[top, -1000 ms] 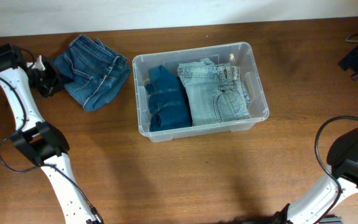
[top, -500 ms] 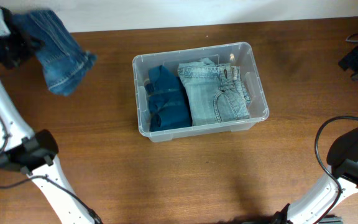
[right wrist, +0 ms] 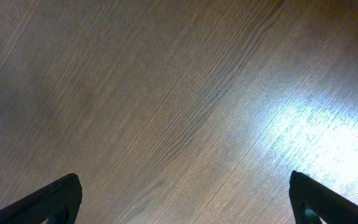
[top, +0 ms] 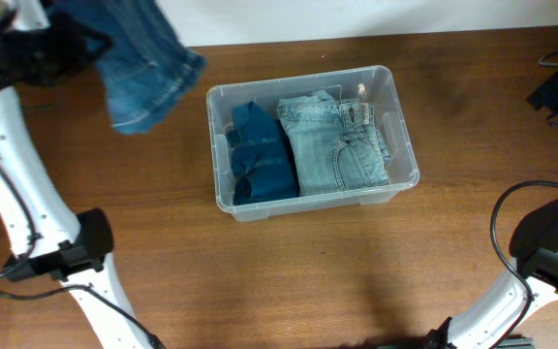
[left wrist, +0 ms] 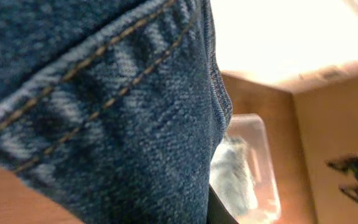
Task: Pack container
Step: 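Lift the dark blue jeans with the left gripper and carry over the bin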
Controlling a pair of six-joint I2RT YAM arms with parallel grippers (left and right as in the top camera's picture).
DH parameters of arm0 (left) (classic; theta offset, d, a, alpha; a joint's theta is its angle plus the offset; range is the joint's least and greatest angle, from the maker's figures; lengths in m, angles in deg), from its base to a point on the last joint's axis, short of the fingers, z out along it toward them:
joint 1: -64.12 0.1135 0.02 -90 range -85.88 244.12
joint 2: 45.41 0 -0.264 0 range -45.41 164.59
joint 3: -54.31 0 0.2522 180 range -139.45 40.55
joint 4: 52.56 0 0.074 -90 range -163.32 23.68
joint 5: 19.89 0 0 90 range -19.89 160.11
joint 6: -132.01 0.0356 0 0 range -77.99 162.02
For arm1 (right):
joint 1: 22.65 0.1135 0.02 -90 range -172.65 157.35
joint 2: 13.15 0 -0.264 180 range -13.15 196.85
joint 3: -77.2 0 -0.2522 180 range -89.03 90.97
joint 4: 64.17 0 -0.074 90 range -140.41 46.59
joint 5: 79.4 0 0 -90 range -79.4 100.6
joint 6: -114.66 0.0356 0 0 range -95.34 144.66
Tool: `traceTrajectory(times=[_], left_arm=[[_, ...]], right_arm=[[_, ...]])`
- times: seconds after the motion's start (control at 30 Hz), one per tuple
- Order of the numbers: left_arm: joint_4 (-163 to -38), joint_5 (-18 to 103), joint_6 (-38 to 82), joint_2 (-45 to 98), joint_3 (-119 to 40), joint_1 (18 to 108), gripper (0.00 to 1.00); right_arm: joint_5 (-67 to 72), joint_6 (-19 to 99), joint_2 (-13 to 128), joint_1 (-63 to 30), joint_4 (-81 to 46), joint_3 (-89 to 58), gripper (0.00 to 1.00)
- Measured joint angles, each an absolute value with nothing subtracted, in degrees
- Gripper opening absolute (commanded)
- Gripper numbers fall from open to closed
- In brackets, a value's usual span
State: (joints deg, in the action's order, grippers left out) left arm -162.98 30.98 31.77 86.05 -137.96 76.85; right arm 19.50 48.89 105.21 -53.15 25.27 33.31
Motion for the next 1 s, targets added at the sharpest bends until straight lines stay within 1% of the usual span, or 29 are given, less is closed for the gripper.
traceTrajectory(times=[0.17,0.3,0.53,0.7,1.0], left_arm=[[-163.4,29.7,31.8,85.4,-138.0,68.3,0.01],[-163.4,27.9,31.8,85.4,-138.0,59.8,0.01],[-163.4,26.8,31.4,85.3,-138.0,49.4,0.01],[-163.4,27.0,27.2,85.2,-137.2,44.9,0.01],[-163.4,36.3,17.5,84.3,-131.0,42.2,0.01]], right_arm=[[19.5,48.9,105.2,-53.1,25.3,33.3,0.99],[19.5,48.9,105.2,-53.1,25.3,33.3,0.98],[19.5,48.9,105.2,-53.1,25.3,33.3,0.98],[19.5,48.9,105.2,-53.1,25.3,33.3,0.98],[19.5,48.9,105.2,-53.1,25.3,33.3,0.98]])
